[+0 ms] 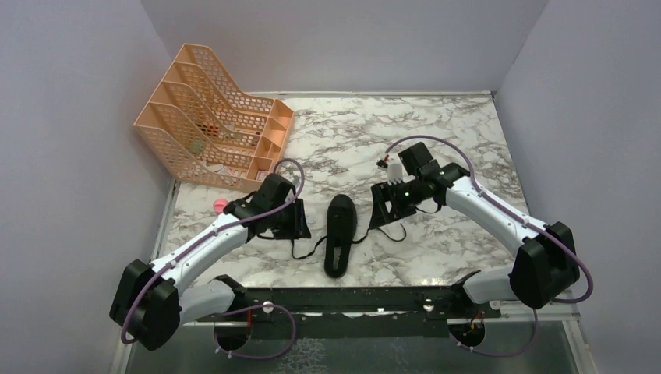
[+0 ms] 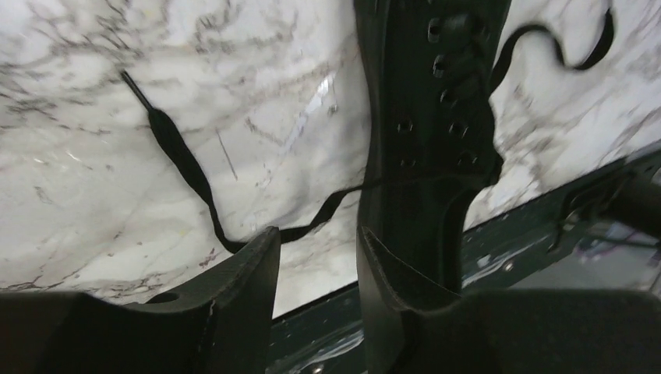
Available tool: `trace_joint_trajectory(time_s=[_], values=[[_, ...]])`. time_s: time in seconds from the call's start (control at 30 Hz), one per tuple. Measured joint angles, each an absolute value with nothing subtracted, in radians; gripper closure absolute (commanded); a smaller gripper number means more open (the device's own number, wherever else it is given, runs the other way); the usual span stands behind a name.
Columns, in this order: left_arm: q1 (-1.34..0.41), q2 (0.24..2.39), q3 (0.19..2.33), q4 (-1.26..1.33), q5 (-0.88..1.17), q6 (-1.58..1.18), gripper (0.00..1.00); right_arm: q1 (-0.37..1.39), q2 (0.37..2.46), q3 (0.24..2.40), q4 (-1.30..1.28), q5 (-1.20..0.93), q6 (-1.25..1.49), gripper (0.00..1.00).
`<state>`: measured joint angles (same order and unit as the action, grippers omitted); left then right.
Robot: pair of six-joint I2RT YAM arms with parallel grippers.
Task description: Tie the shoes
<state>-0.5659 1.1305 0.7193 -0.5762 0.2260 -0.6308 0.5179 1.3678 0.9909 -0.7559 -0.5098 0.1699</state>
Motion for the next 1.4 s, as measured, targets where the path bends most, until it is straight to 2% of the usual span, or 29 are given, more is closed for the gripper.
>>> trace_joint_trajectory(time_s=[0.07,0.27,0.5,0.6,0.7,0.73,0.83,0.97,1.13,1.4], values=[[-0.591,1.113,0.678,-0.572,0.235,-0.603,0.59,0.518,1.369,1.026,-0.756,-0.510,0.160,0.24],[-0.695,1.142,0.626,-0.515,0.249,-0.557,0.51,0.518,1.365,1.093,-0.750,-0.511,0.112,0.24],[-0.747,1.230,0.610,-0.430,0.181,-0.535,0.56,0.518,1.365,1.092,-0.756,-0.513,0.083,0.26],[-0.751,1.261,0.597,-0.404,0.167,-0.524,0.66,0.523,1.365,1.070,-0.744,-0.525,0.109,0.27],[-0.757,1.287,0.591,-0.385,0.163,-0.516,0.90,0.540,1.383,1.053,-0.748,-0.519,0.138,0.30],[-0.758,1.291,0.591,-0.382,0.162,-0.516,0.95,0.551,1.399,1.053,-0.748,-0.513,0.142,0.32],[-0.761,1.293,0.591,-0.385,0.142,-0.511,1.00,0.599,1.483,1.054,-0.753,-0.471,0.144,0.38],[-0.761,1.215,0.595,-0.404,0.118,-0.501,1.00,0.646,1.636,1.060,-0.772,-0.366,0.186,0.36],[-0.761,1.084,0.613,-0.373,0.118,-0.471,1.00,0.617,1.670,1.060,-0.805,-0.300,0.396,0.26],[-0.762,0.947,0.580,-0.253,0.078,-0.417,1.00,0.513,1.434,0.905,-0.736,-0.308,0.942,0.29]])
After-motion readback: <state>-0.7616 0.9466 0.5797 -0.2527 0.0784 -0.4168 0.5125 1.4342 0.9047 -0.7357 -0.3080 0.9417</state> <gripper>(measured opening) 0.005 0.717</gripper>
